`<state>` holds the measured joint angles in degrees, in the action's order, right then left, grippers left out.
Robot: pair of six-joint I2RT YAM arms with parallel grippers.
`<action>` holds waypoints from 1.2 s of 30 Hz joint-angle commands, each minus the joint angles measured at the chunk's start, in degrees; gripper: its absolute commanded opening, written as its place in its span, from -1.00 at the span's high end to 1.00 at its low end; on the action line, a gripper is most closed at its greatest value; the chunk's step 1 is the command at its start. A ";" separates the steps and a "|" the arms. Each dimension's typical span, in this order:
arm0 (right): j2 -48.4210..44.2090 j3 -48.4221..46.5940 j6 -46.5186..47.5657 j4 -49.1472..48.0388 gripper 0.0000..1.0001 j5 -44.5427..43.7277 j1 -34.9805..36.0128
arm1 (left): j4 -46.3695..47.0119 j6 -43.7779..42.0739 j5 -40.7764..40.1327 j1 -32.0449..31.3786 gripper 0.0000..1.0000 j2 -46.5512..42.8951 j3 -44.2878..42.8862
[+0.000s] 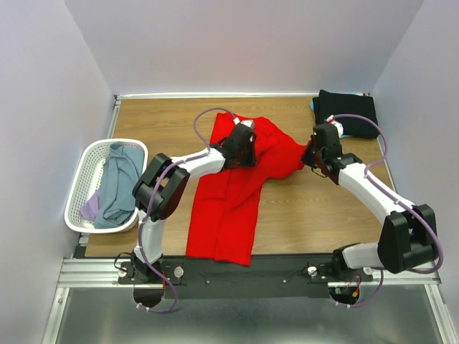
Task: Fold and stack the t-shirts
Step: Fold the tshirt
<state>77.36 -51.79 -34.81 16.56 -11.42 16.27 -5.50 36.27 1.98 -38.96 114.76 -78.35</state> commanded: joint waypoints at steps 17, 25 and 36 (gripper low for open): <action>22.21 -31.08 3.78 -0.21 0.83 2.19 5.08 | 2.42 1.52 3.29 7.31 0.46 -11.92 6.97; 30.91 -39.52 3.96 -0.21 0.83 0.79 10.97 | 2.51 1.52 3.12 8.55 0.46 -16.67 13.12; 40.67 -49.63 5.19 -0.21 0.83 0.43 15.46 | 3.65 0.38 1.89 9.17 0.42 -23.53 22.53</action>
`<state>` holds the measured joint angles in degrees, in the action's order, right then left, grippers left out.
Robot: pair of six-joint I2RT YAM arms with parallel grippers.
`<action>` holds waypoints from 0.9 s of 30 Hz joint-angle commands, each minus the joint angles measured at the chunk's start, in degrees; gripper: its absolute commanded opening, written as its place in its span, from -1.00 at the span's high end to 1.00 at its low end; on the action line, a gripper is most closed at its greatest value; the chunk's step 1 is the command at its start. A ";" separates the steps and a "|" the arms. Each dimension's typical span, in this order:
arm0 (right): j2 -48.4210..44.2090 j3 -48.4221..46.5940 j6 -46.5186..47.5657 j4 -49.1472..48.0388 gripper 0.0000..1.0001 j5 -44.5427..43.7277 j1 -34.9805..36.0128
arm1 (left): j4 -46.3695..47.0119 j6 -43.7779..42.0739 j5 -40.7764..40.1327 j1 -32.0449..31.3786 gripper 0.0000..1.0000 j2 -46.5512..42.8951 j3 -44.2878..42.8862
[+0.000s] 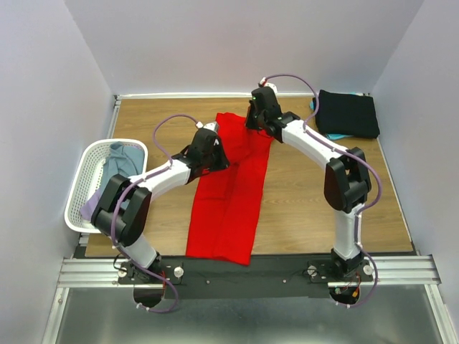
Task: Fold and stack the t-shirts
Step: Fold the tshirt
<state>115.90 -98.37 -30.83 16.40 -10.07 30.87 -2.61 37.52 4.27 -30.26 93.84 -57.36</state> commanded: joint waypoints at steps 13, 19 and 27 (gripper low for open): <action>3.28 -3.59 1.65 -0.06 0.83 -1.89 1.03 | -7.13 5.27 -10.07 -5.76 0.40 -12.87 12.27; 3.99 -4.02 2.44 -0.06 0.83 -3.29 0.94 | -13.81 13.88 -14.20 -13.32 0.35 -21.58 19.21; 8.46 -6.48 3.32 0.03 0.83 -2.16 0.77 | -16.12 21.02 -14.65 -20.45 0.34 -22.39 24.58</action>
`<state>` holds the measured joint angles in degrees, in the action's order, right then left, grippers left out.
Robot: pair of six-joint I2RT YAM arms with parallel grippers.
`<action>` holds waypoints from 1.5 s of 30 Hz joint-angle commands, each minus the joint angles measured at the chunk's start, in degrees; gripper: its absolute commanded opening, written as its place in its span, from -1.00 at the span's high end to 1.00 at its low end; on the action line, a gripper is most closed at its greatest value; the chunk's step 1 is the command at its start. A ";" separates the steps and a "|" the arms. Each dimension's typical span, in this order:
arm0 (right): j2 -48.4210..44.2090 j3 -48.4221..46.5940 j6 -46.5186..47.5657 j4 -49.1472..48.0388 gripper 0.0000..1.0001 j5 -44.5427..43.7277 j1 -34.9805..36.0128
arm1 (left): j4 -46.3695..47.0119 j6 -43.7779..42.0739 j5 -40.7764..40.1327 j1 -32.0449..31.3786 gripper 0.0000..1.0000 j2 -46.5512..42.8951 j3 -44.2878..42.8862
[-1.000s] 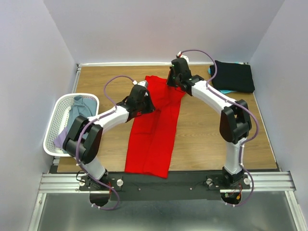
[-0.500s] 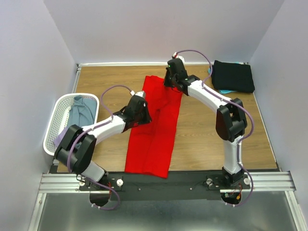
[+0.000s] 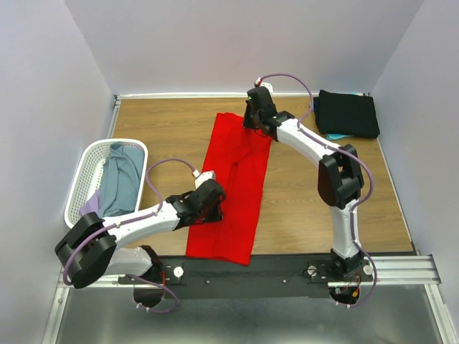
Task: Fold and stack the t-shirts
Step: Fold the tshirt
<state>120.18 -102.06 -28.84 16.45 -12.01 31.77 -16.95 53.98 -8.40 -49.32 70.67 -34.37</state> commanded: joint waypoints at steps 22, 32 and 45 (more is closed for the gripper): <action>15.70 -0.95 -1.40 -0.01 0.82 6.47 -10.15 | 7.99 -8.01 4.54 -2.36 0.36 16.86 -9.57; 13.59 -2.79 0.80 -0.01 0.82 9.37 -10.15 | 5.97 -8.80 5.06 -2.27 0.25 12.48 -9.23; 10.96 -4.02 0.72 -0.01 0.81 9.20 -10.15 | 4.55 -8.10 9.97 -3.15 0.25 9.04 -3.51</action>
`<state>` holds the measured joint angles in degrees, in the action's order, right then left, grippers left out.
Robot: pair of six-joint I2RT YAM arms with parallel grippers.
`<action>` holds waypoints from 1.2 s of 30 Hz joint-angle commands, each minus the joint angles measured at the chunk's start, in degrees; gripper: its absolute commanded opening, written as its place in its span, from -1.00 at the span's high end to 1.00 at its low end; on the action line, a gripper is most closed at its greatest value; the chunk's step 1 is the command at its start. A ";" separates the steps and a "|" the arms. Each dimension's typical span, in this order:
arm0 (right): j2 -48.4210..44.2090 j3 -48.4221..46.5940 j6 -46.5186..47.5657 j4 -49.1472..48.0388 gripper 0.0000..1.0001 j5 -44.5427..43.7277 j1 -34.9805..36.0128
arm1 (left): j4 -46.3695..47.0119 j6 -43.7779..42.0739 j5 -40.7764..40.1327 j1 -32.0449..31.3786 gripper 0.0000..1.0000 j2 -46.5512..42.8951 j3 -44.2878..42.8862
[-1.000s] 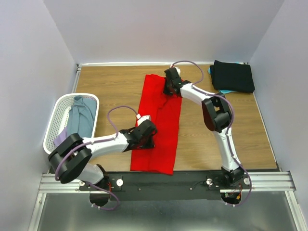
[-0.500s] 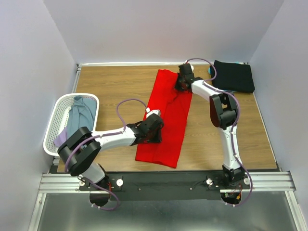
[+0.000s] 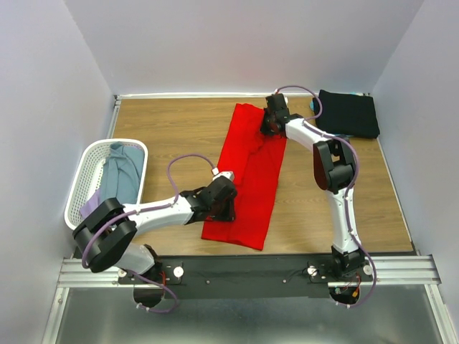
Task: Fold and stack the t-shirts
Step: Fold the tshirt
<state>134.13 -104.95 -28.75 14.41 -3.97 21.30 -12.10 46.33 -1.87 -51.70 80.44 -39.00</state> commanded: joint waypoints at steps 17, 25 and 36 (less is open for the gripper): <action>-5.28 -1.67 0.45 1.93 0.81 0.98 0.23 | 1.55 -1.33 5.12 -2.97 0.31 2.09 0.07; -6.42 -1.93 0.54 2.02 0.81 0.45 0.41 | -0.73 -1.15 4.07 -2.97 0.55 -1.43 -1.16; -6.95 -4.21 0.80 1.93 0.81 -0.34 0.32 | -1.61 -0.71 5.47 -3.23 1.00 -6.17 -0.55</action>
<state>129.69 -106.52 -28.75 15.68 -3.60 21.32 -12.95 45.67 2.22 -54.41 76.69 -38.98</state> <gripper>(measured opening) 0.094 0.007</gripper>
